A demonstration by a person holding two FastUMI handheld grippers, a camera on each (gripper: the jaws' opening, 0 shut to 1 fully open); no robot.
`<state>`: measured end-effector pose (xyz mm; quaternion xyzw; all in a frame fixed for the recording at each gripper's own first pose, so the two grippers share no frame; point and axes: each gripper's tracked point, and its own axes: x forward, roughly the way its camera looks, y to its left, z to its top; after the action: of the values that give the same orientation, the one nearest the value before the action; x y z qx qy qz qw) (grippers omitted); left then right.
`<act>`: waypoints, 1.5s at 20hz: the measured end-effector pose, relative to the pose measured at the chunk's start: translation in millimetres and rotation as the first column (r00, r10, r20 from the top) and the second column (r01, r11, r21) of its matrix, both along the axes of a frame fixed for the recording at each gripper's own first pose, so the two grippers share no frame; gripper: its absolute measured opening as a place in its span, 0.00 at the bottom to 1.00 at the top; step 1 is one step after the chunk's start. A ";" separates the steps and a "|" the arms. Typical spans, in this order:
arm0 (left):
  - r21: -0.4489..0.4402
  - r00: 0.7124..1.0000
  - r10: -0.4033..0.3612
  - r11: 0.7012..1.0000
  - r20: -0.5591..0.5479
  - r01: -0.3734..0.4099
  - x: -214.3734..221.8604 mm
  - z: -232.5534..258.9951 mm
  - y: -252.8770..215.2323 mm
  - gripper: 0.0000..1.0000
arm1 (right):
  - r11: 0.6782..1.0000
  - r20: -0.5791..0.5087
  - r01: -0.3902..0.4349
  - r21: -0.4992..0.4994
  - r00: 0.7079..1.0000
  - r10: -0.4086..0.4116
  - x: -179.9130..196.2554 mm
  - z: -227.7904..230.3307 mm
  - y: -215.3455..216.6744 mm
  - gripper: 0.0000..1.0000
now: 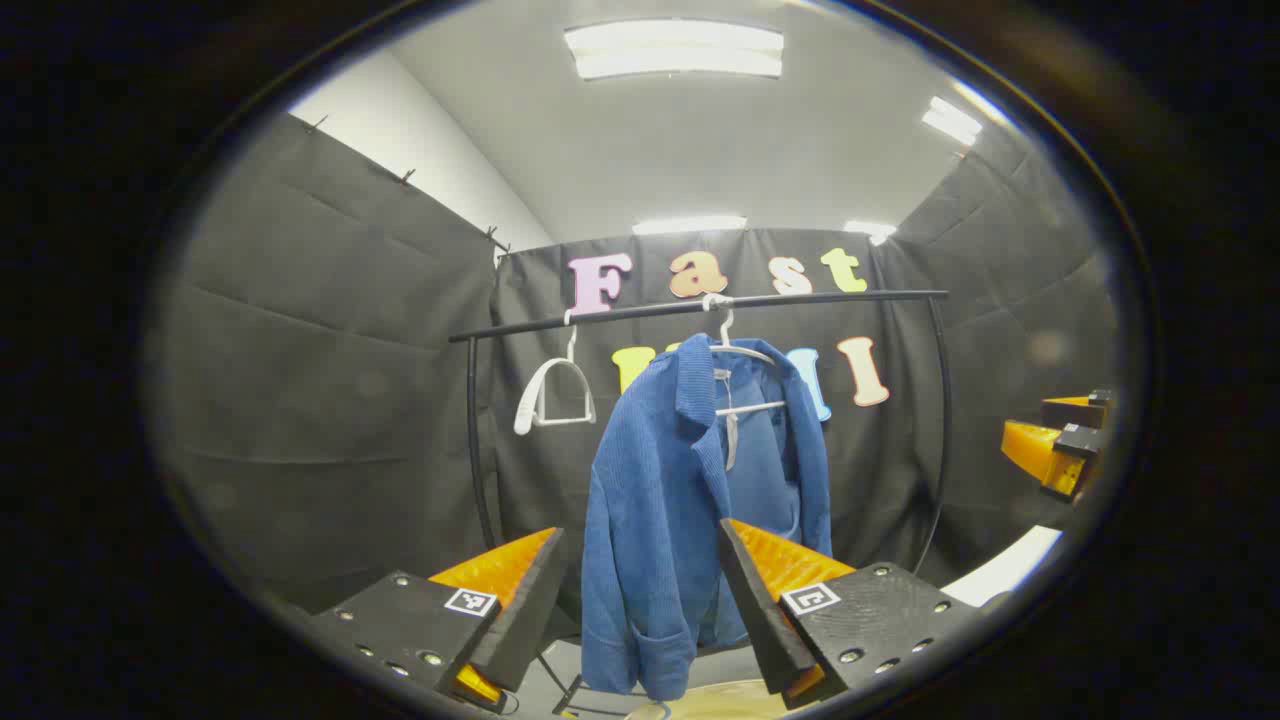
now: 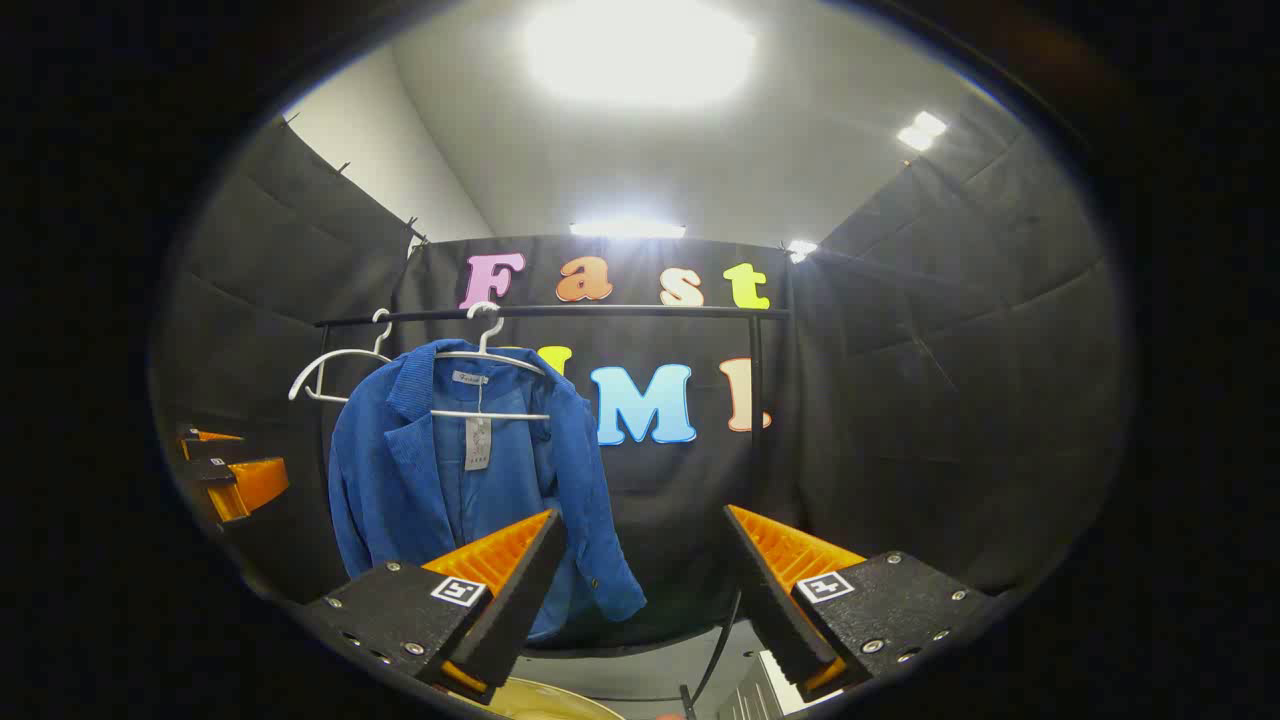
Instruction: Grasp the clothes on the hanger with both hands and then place them into the laundry hamper below.
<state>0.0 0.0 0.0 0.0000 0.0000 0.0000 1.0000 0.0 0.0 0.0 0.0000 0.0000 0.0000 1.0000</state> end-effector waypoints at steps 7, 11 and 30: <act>0.008 1.000 -0.014 1.000 0.011 0.014 -8.8 1.3 -0.9 0.87 | 1.000 0.004 0.007 0.005 1.000 -0.007 -6.3 0.6 0.8 0.97; 0.000 1.000 -0.025 1.000 0.009 0.025 -14.1 -2.0 -0.9 0.87 | 1.000 -0.012 0.015 0.007 1.000 -0.015 -8.0 -3.3 2.6 0.97; -0.062 0.994 -0.106 0.992 0.021 0.108 32.3 6.6 16.6 0.87 | 0.996 0.049 0.078 -0.031 0.996 -0.077 25.1 26.9 20.5 0.96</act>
<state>32.3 16.6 6.6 -0.0316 -0.0090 -0.0536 0.9980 25.1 20.5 26.9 -0.0166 -0.0238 -0.0389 0.9988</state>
